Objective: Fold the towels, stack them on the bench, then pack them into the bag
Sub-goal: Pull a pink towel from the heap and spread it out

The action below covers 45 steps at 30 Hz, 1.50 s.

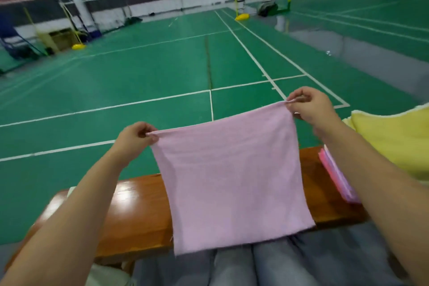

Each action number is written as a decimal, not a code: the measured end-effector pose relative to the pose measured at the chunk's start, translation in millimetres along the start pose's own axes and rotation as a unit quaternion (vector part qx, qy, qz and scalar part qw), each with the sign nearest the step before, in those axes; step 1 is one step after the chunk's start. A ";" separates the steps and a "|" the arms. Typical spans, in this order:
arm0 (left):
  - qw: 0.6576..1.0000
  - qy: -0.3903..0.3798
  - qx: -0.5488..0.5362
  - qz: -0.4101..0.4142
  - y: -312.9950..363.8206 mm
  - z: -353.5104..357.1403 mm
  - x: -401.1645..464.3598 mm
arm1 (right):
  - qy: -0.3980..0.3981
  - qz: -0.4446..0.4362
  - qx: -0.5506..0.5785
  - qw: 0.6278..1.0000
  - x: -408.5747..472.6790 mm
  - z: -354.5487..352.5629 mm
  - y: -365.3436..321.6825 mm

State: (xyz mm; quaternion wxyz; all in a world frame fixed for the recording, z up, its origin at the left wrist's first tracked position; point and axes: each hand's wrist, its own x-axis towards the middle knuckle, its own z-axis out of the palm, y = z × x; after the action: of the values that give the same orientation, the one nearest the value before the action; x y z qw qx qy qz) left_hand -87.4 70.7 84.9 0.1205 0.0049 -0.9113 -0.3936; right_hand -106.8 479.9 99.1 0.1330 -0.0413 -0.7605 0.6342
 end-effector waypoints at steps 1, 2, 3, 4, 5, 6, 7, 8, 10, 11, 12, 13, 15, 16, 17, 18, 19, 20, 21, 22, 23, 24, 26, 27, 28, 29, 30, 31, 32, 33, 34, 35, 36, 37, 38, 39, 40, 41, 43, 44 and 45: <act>1.000 0.014 -0.015 0.012 9.8 -9.6 -1.6 | 0.001 -0.013 0.022 1.000 -0.6 -4.0 -13.0; 0.999 0.024 -0.038 0.016 17.6 -17.6 -3.4 | 0.002 -0.025 0.039 0.999 -0.9 -8.0 -24.1; 0.997 0.034 -0.070 0.022 27.1 -26.6 -5.6 | 0.002 -0.041 0.051 0.998 -2.0 -13.2 -37.6; 0.994 0.037 -0.104 0.023 34.0 -31.8 -8.7 | -0.002 -0.048 0.059 0.997 -3.3 -16.8 -45.7; 0.990 0.042 -0.134 0.025 41.7 -37.5 -11.1 | -0.007 -0.052 0.068 0.996 -3.6 -21.5 -54.8; 0.987 0.041 -0.155 0.026 47.3 -40.8 -12.9 | -0.013 -0.051 0.078 0.996 -3.7 -24.4 -59.9; 0.985 0.038 -0.169 0.028 51.8 -43.4 -14.1 | -0.016 -0.046 0.091 0.995 -3.2 -27.0 -62.9; 0.983 0.037 -0.179 0.033 56.3 -46.1 -15.2 | -0.017 -0.045 0.103 0.994 -3.7 -29.4 -66.1; 0.977 0.044 -0.204 0.046 62.1 -50.8 -15.8 | -0.018 -0.044 0.128 0.991 -3.9 -32.1 -68.9; 0.972 0.050 -0.223 0.052 64.4 -52.9 -15.4 | -0.020 -0.046 0.140 0.989 -3.7 -33.3 -70.0; 0.966 0.057 -0.247 0.053 65.9 -55.0 -14.8 | -0.023 -0.049 0.151 0.987 -3.3 -34.4 -71.3; 0.958 0.065 -0.273 0.055 67.5 -57.9 -14.2 | -0.025 -0.050 0.161 0.985 -2.4 -34.5 -73.5; 0.942 0.068 -0.323 0.054 71.1 -62.2 -13.3 | -0.033 -0.046 0.182 0.982 -0.6 -34.2 -78.1; 0.935 0.067 -0.344 0.050 72.1 -63.9 -12.4 | -0.043 -0.042 0.196 0.979 0.5 -33.7 -80.2; 0.929 0.067 -0.362 0.046 72.4 -65.6 -11.7 | -0.056 -0.037 0.207 0.976 1.8 -33.6 -82.0; 0.920 0.067 -0.383 0.040 72.2 -67.3 -10.4 | -0.072 -0.029 0.219 0.973 4.3 -33.5 -84.2; 0.911 0.065 -0.406 0.031 71.3 -68.3 -9.7 | -0.090 -0.014 0.232 0.968 5.8 -34.0 -85.6; 0.902 0.062 -0.427 0.017 69.2 -68.7 -8.0 | -0.106 0.009 0.245 0.964 8.4 -33.7 -86.3; 0.893 0.058 -0.446 -0.001 67.1 -67.1 -6.8 | -0.120 0.036 0.256 0.958 10.4 -33.7 -85.2; 0.886 0.055 -0.460 -0.027 64.2 -64.3 -4.7 | -0.127 0.066 0.266 0.953 12.7 -32.1 -82.5; 0.882 0.050 -0.466 -0.058 60.3 -59.4 -1.9 | -0.129 0.098 0.272 0.948 15.4 -28.3 -76.5; 0.879 0.040 -0.466 -0.091 57.2 -53.2 0.7 | -0.128 0.126 0.277 0.944 17.9 -22.5 -70.2; 0.868 0.016 -0.471 -0.156 50.3 -34.2 3.7 | -0.107 0.175 0.294 0.934 19.6 -7.0 -53.0; 0.856 0.012 -0.483 -0.182 49.2 -23.3 2.7 | -0.091 0.190 0.305 0.929 18.1 2.0 -46.1; 0.846 0.009 -0.494 -0.200 49.7 -10.0 0.3 | -0.073 0.198 0.314 0.925 14.4 11.0 -39.3; 0.843 0.005 -0.497 -0.205 53.8 2.6 -4.5 | -0.057 0.197 0.317 0.926 7.0 19.4 -36.9; 0.845 -0.004 -0.495 -0.203 58.9 17.7 -11.3 | -0.042 0.191 0.313 0.929 -2.4 29.0 -33.2; 0.849 -0.012 -0.491 -0.195 65.7 32.5 -20.3 | -0.031 0.177 0.305 0.935 -13.4 38.3 -30.5; 0.852 -0.012 -0.488 -0.189 73.2 46.7 -30.6 | -0.026 0.155 0.288 0.945 -26.0 48.2 -27.6; 0.851 -0.005 -0.488 -0.193 79.1 62.7 -42.4 | -0.027 0.131 0.263 0.955 -39.7 59.4 -22.1; 0.848 0.004 -0.491 -0.199 86.3 76.8 -54.3 | -0.029 0.099 0.228 0.968 -53.0 69.0 -17.1; 0.842 0.009 -0.497 -0.210 91.6 90.1 -66.4 | -0.032 0.066 0.181 0.981 -66.6 78.3 -9.9; 0.837 0.007 -0.501 -0.219 97.4 101.9 -78.0 | -0.038 0.032 0.129 0.990 -80.0 84.9 -3.6; 0.836 0.004 -0.500 -0.227 100.7 111.4 -87.3 | -0.049 0.005 0.082 0.995 -91.7 89.8 1.9; 0.834 -0.001 -0.498 -0.236 100.5 120.0 -96.4 | -0.066 -0.009 0.050 0.997 -102.5 93.9 9.2; 0.835 -0.005 -0.495 -0.241 100.0 126.2 -103.1 | -0.082 -0.021 0.031 0.996 -111.5 96.4 14.4; 0.837 -0.004 -0.488 -0.249 97.3 131.9 -110.0 | -0.093 -0.028 0.014 0.995 -119.8 97.9 22.5; 0.845 -0.001 -0.474 -0.249 95.1 135.4 -116.4 | -0.096 -0.035 0.002 0.995 -127.1 98.1 28.4; 0.873 -0.004 -0.430 -0.228 91.1 141.3 -129.0 | -0.096 -0.035 -0.020 0.995 -138.7 97.6 39.3; 0.889 -0.011 -0.404 -0.213 90.3 143.8 -134.5 | -0.098 -0.029 -0.027 0.994 -143.1 97.2 42.2; 0.903 -0.017 -0.379 -0.200 88.9 146.2 -139.5 | -0.099 -0.023 -0.033 0.994 -147.4 96.7 45.2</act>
State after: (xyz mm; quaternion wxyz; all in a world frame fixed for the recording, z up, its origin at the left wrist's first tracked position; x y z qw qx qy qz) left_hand 23.0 251.3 22.1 0.0164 0.1346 -0.6748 -0.7255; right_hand 5.5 362.2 17.4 0.0698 0.0345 -0.7914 0.6063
